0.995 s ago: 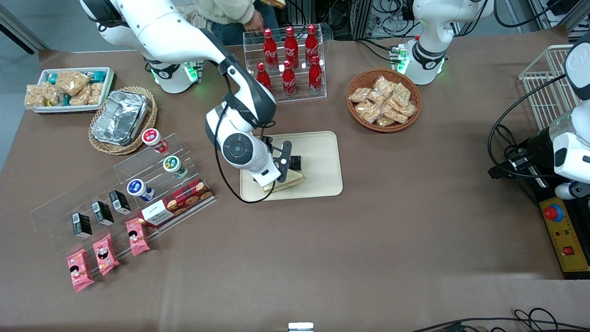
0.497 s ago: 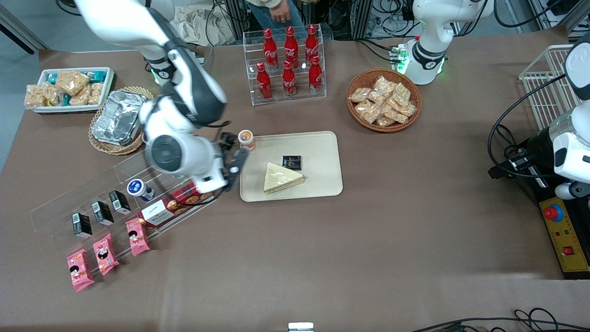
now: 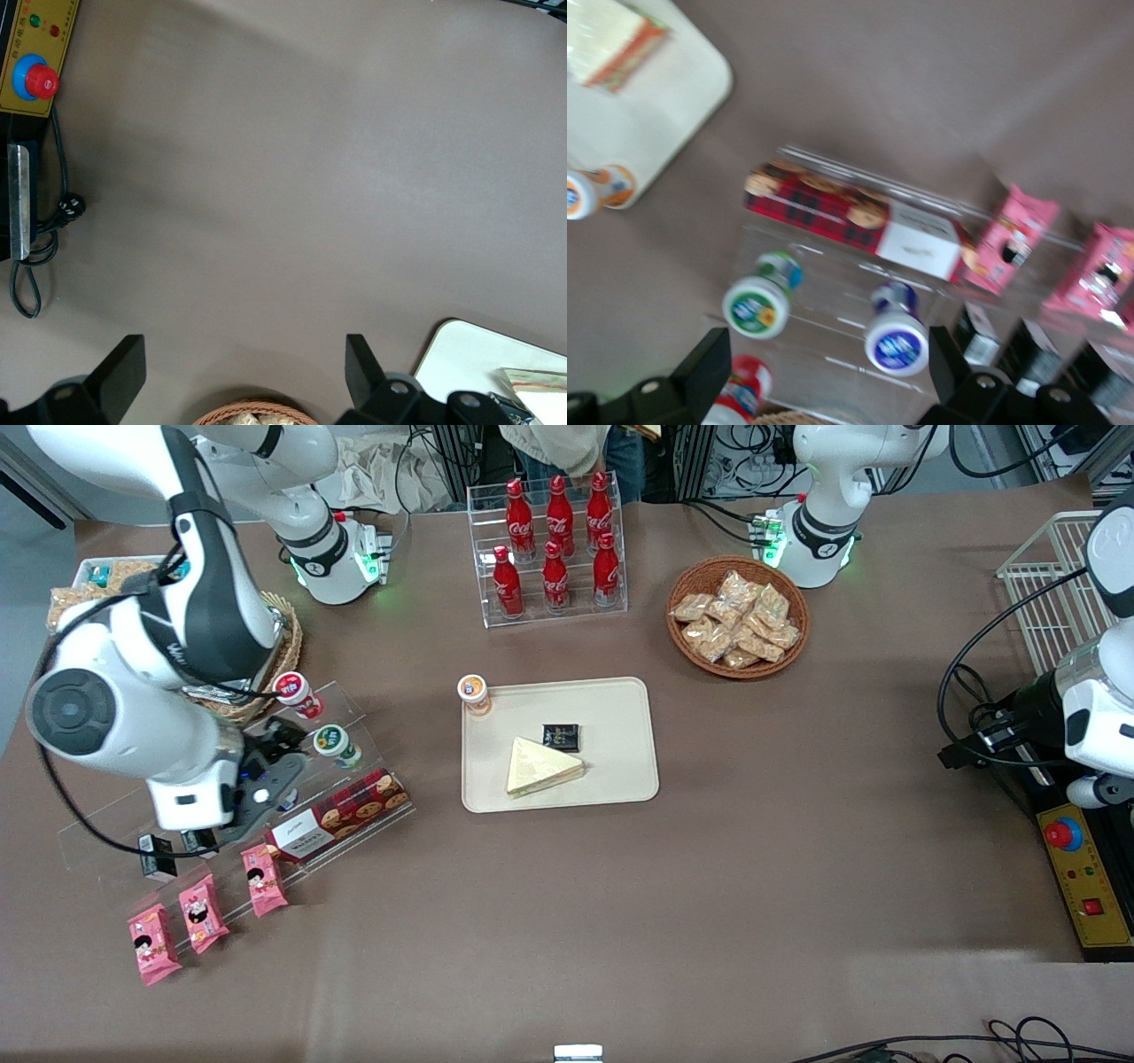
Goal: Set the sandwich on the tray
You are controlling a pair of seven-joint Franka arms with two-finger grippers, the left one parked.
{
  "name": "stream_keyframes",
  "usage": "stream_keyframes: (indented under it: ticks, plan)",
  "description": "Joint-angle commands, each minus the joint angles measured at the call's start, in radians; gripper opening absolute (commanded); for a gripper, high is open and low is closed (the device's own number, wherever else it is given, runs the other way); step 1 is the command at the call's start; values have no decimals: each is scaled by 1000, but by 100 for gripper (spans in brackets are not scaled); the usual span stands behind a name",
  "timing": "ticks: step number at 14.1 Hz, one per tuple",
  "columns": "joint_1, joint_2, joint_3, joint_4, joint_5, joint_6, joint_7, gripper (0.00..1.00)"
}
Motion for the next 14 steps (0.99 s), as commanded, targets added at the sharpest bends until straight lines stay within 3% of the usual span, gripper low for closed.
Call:
stream_keyframes:
  ticks: [1,5,9,14]
  plan:
    - [-73,4,2,53,-29,-6,19,99]
    - [-168,-8,-8,95,-22,3,20,99]
    - [-167,-57,-131,82,79,25,60,99]
    - [-167,-148,-96,61,76,-141,548,99]
